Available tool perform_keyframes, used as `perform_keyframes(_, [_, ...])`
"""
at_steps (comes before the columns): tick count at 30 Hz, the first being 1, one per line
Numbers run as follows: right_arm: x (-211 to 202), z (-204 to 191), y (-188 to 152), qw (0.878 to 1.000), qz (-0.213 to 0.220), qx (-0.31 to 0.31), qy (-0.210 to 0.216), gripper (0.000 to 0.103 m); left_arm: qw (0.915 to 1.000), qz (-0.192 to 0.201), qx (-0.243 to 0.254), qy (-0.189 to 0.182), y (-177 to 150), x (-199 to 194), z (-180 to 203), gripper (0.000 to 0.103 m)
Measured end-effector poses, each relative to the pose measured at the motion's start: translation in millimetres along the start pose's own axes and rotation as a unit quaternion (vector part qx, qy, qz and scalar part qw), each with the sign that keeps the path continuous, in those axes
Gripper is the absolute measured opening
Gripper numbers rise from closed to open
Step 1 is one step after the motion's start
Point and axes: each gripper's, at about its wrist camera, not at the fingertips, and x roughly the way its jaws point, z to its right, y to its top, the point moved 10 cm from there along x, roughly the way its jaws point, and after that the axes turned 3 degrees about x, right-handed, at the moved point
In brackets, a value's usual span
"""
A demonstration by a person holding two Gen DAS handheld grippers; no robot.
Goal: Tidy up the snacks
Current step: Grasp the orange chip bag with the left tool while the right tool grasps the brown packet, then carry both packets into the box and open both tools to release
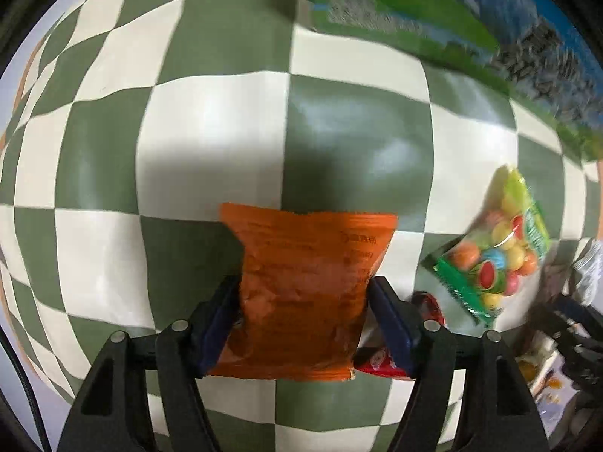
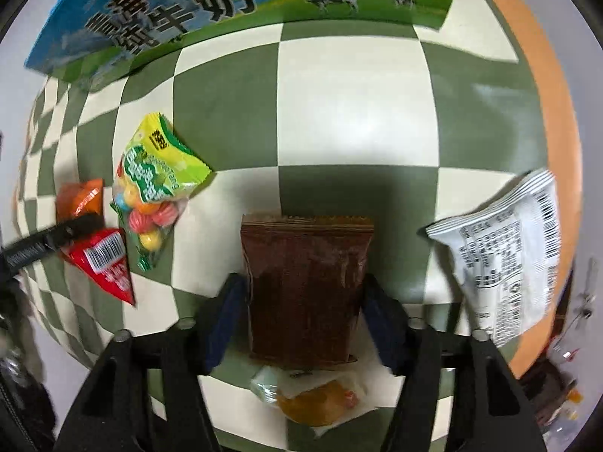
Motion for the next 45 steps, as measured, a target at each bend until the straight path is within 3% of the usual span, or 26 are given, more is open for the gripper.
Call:
perform_keyframes(3, [5.7,1.1,6.2,1.000,0.012,0.011,-0.014,0.076,0.9999,0.009,0.009,0.011,-3.3,2.7,3.1,0.067])
perform_keyframes(5, [13.0,-3.2,3.2,0.999,0.026,0.017,-0.026,0.075,0.9999,0.014,0.003,0.007,-5.7,-2.0,6.4,0.056])
perform_keyframes(8, [17.2,-2.5,-5.5,0.997,0.047,0.019,-0.052,0.065,0.9998,0.018,-0.012,-0.004,-11.2,-17.4,7.7,0.050])
perform_keyframes(9, [14.9,-3.0,-7.2,0.997,0.052,0.024,-0.048,0.060,0.9996,0.016,-0.021,-0.012,-12.2,-21.8,3.1,0.049])
perform_keyframes(15, [-1.4,-6.8,-15.3,0.997,0.059,0.042,-0.005,0.060,0.9981,0.018,-0.046,-0.037,-27.6,-36.1,-5.0,0.047])
perform_keyframes(18, [-14.7,-16.5,-14.0,0.997,0.068,0.043,0.019,0.060,0.9968,0.029,-0.053,-0.052,-51.8,-52.4,-8.2,0.047])
perform_keyframes(25, [-84.0,-52.9,11.9,0.990,0.121,0.015,0.065,0.060,0.9902,0.083,-0.045,-0.103,-46.5,-127.3,8.7,0.047])
perform_keyframes(32, [-176.0,-60.9,55.2,0.979,0.179,-0.001,0.098,0.060,0.9796,0.135,0.000,-0.149,25.0,-195.7,51.3,0.047])
perform_keyframes(36, [-217.8,-61.0,94.2,0.974,0.212,-0.007,0.084,0.060,0.9732,0.160,0.030,-0.162,75.5,-215.6,89.8,0.047])
perform_keyframes(45, [-255.9,-36.3,204.7,0.969,0.242,-0.003,0.038,0.060,0.9747,0.181,0.061,-0.117,191.3,-236.0,106.6,0.047])
